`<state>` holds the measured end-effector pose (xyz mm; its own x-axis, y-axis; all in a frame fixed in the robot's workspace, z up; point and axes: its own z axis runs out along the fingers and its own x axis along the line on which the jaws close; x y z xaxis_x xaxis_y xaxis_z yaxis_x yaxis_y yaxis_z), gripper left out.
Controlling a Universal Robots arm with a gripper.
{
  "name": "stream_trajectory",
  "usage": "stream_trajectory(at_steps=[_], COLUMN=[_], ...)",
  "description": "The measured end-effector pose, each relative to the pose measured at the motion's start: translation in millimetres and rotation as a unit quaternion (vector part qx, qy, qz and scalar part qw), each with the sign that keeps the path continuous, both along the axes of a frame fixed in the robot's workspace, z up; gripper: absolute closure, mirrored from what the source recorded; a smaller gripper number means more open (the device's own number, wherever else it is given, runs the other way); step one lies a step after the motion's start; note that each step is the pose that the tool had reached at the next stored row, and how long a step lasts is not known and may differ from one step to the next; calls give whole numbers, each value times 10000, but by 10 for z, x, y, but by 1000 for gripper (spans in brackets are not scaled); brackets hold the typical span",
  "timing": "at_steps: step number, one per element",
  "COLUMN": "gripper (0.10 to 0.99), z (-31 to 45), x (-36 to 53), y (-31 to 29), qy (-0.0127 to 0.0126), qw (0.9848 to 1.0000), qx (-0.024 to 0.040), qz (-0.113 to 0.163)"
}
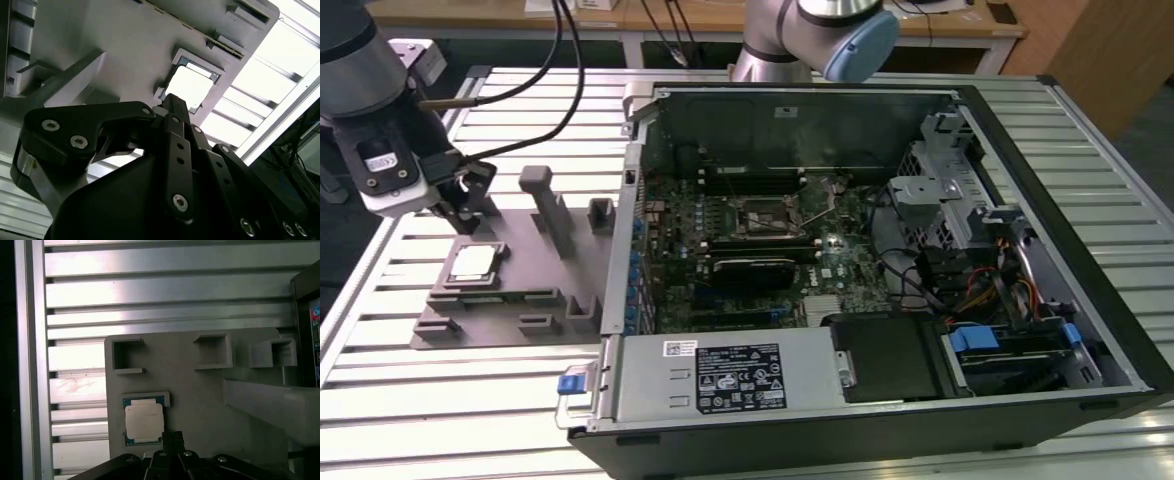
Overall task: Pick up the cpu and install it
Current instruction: 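Pick up the cpu and move it towards the insertion slot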
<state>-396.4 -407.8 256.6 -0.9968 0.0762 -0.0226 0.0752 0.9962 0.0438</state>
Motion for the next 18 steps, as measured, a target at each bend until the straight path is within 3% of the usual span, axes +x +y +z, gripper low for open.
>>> stream_trajectory(at_steps=[7, 12, 18], gripper=[980, 980, 980], z=[-93, -192, -298], x=[-71, -174, -238], y=[-1, -1, -1], qy=[0, 0, -1], qw=[10000, 10000, 10000], qx=[0, 0, 1], qz=[0, 0, 0])
